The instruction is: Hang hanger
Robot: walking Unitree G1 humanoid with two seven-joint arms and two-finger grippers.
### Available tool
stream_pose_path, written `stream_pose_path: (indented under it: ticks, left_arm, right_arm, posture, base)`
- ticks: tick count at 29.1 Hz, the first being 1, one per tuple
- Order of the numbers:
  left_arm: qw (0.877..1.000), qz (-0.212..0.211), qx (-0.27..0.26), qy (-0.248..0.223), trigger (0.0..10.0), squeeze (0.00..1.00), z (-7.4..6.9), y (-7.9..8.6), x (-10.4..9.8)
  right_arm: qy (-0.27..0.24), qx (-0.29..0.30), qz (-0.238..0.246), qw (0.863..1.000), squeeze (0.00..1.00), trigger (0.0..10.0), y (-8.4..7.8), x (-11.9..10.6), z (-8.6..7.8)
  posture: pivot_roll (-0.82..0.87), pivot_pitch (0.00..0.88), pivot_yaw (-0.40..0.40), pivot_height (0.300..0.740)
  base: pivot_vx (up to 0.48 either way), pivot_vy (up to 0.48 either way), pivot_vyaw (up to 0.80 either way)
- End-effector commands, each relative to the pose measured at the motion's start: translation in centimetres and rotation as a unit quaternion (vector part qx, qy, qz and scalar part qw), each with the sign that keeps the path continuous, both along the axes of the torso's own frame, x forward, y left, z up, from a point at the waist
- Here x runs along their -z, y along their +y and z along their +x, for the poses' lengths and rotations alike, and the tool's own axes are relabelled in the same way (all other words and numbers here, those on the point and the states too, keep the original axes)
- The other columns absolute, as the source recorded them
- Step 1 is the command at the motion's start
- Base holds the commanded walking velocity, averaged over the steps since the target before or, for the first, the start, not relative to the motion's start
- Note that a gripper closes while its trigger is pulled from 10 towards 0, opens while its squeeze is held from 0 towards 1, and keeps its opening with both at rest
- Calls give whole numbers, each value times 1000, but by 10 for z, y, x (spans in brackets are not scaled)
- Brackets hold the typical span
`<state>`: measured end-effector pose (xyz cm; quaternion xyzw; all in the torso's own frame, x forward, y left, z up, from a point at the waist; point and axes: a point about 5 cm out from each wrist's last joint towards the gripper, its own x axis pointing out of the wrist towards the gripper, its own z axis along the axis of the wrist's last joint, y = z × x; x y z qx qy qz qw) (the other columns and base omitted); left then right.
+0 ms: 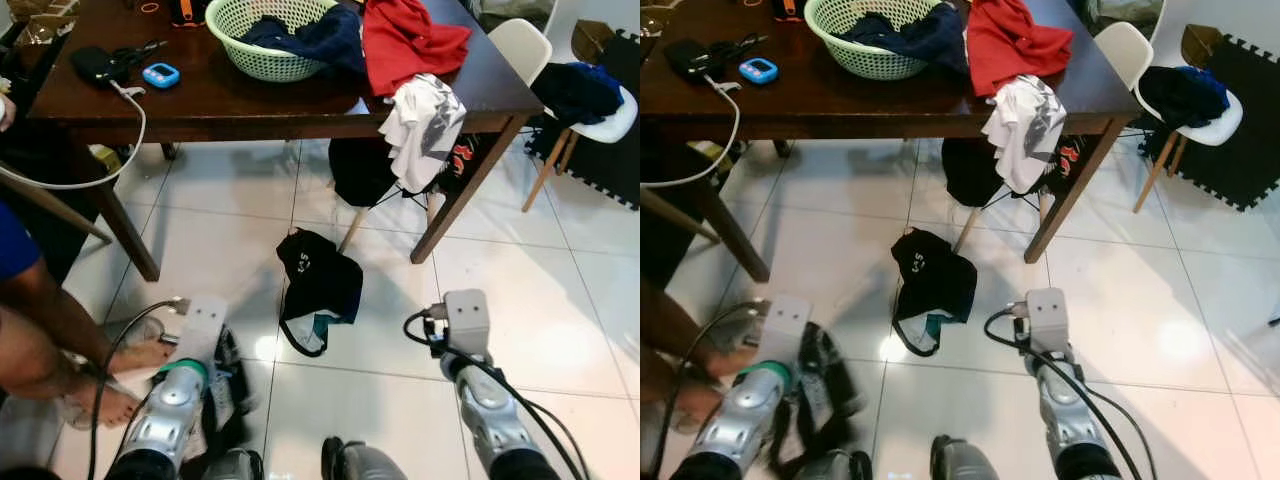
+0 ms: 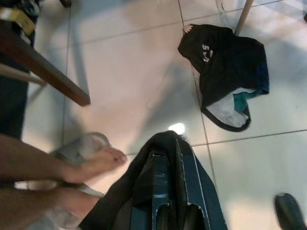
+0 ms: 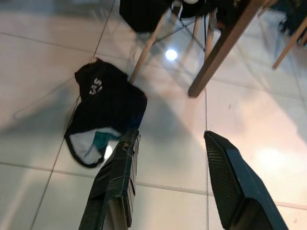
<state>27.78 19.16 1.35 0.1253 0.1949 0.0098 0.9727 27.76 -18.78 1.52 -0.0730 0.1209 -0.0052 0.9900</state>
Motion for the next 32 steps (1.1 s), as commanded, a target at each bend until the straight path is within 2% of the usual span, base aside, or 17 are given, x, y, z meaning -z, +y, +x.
stream_pose_path:
  ticks: [1, 5, 9, 12, 16, 23, 24, 28, 29, 32]
  left_arm:
    - [999, -10, 1, -37, 10000, 0, 13, -2, -18]
    - [999, -10, -5, -44, 10000, 0, 18, 3, -23]
    - [994, -6, -25, -104, 10000, 0, 29, 21, -47]
    - [993, -9, -27, -110, 10000, 0, 30, 23, -51]
    - [991, -13, -9, -136, 10000, 0, 34, 25, -67]
    - [991, -17, -6, -130, 10000, 0, 31, 24, -63]
    - [993, -18, 2, -120, 10000, 0, 29, 19, -57]
    - [993, -19, 13, -117, 10000, 0, 29, 14, -56]
    - [993, -21, 14, -117, 10000, 0, 33, 11, -56]
    - [992, -23, 11, -121, 10000, 0, 37, 9, -60]
  right_arm:
    - [11, -5, -4, 1000, 0, 10000, 3, 9, -9]
    - [11, -9, -5, 1000, 0, 10000, 8, 10, -9]
    - [-8, -14, -2, 1000, 0, 10000, 14, 4, -2]
    - [-12, -12, 1, 1000, 0, 10000, 14, 2, 0]
    - [-44, 5, 31, 999, 0, 10000, 14, -13, 12]
    - [-44, -2, 32, 999, 0, 10000, 18, -10, 9]
    - [-53, -5, 10, 999, 0, 10000, 14, -11, 8]
    - [-59, 7, 6, 998, 0, 10000, 8, -14, 9]
    - [-62, 14, 5, 998, 0, 10000, 3, -16, 9]
    - [-61, 20, 12, 998, 0, 10000, 1, -16, 10]
  posture:
    - [-8, 127, 27, 740]
    - [-3, 138, 24, 740]
    - [9, 150, 9, 740]
    - [8, 151, 10, 740]
    - [22, 157, 21, 740]
    - [8, 144, 34, 740]
    - [-8, 148, 42, 740]
    - [-24, 153, 41, 740]
    - [-32, 143, 41, 740]
    - [-32, 140, 30, 740]
  base:
    - [0, 0, -800]
    - [0, 0, -800]
    - [0, 0, -800]
    - [0, 0, -800]
    - [0, 0, -800]
    - [0, 0, -800]
    - [0, 0, -800]
    - [0, 0, -800]
    - [0, 0, -800]
    - [0, 0, -800]
